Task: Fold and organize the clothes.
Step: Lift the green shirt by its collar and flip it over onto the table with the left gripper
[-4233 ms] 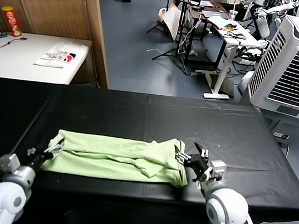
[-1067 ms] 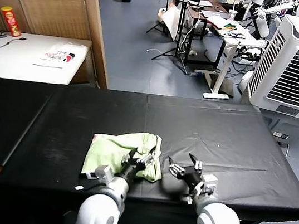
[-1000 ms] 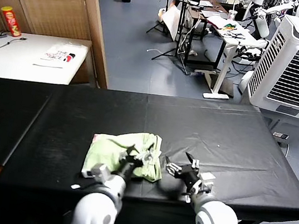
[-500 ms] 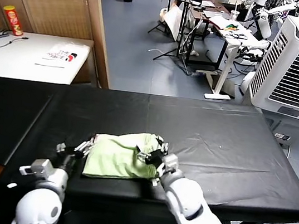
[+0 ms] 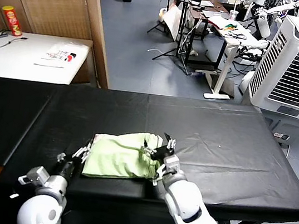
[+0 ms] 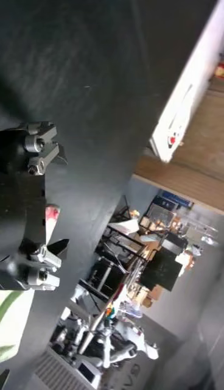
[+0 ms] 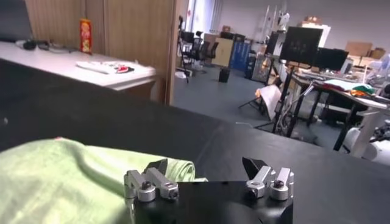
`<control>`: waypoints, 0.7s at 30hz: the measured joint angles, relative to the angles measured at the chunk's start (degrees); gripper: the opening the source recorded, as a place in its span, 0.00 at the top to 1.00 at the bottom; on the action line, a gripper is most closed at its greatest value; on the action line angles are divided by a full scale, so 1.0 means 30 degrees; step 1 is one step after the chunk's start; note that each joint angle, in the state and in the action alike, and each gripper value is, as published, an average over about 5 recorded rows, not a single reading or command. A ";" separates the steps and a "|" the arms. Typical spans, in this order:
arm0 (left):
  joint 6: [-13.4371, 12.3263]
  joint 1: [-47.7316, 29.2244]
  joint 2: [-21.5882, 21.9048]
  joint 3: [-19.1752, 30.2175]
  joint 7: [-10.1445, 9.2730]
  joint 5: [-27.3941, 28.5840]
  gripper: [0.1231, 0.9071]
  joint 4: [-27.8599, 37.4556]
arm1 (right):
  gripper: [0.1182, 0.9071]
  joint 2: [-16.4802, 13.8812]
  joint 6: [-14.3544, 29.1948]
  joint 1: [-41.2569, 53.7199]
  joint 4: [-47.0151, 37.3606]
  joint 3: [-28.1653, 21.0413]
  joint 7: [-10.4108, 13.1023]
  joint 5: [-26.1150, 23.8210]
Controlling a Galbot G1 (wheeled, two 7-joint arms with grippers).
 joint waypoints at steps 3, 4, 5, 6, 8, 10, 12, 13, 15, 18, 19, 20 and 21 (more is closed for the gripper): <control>-0.0107 0.0178 -0.0328 0.0108 0.0158 -0.0485 0.14 0.0074 | 0.14 -0.0285 0.0087 -0.0374 0.0498 0.0229 -0.0083 0.0086; -0.0165 0.0228 -0.0427 0.0158 0.0234 -0.0543 0.14 0.0124 | 0.14 -0.0338 0.0107 -0.0484 0.0625 0.0272 -0.0106 0.0090; -0.0227 0.0271 -0.0519 0.0201 0.0312 -0.0598 0.14 0.0185 | 0.14 -0.0371 0.0125 -0.0583 0.0731 0.0301 -0.0134 0.0091; -0.0285 0.0311 -0.0613 0.0229 0.0389 -0.0667 0.14 0.0254 | 0.14 -0.0392 0.0136 -0.0670 0.0815 0.0316 -0.0162 0.0090; -0.0375 0.0381 -0.0808 0.0253 0.0525 -0.0842 0.14 0.0355 | 0.14 -0.0415 0.0153 -0.0802 0.0931 0.0319 -0.0218 0.0083; -0.0474 0.0435 -0.1018 0.0256 0.0657 -0.0995 0.20 0.0448 | 0.14 -0.0440 0.0165 -0.0866 0.0978 0.0316 -0.0260 0.0074; -0.0601 0.0454 -0.1207 0.0262 0.0778 -0.1093 0.29 0.0548 | 0.14 -0.0467 0.0177 -0.0888 0.0997 0.0313 -0.0301 0.0065; -0.0659 0.0445 -0.1284 0.0265 0.0818 -0.1136 0.35 0.0608 | 0.14 -0.0476 0.0183 -0.0893 0.1002 0.0311 -0.0319 0.0061; -0.0737 0.0396 -0.1396 0.0270 0.0867 -0.1250 0.48 0.0726 | 0.14 -0.0485 0.0191 -0.0912 0.1016 0.0301 -0.0351 0.0049; -0.0738 0.0288 -0.1520 0.0271 0.0869 -0.1481 0.69 0.0903 | 0.14 -0.0480 0.0196 -0.0970 0.1048 0.0282 -0.0375 0.0022; -0.0717 0.0262 -0.1558 0.0270 0.0867 -0.1553 0.75 0.0955 | 0.14 -0.0478 0.0197 -0.0991 0.1057 0.0282 -0.0378 0.0014; -0.0687 0.0245 -0.1594 0.0270 0.0864 -0.1632 0.82 0.0996 | 0.14 -0.0477 0.0198 -0.1011 0.1066 0.0288 -0.0380 0.0006; -0.0646 0.0234 -0.1628 0.0268 0.0863 -0.1719 0.89 0.1027 | 0.14 -0.0479 0.0199 -0.1031 0.1077 0.0298 -0.0380 0.0002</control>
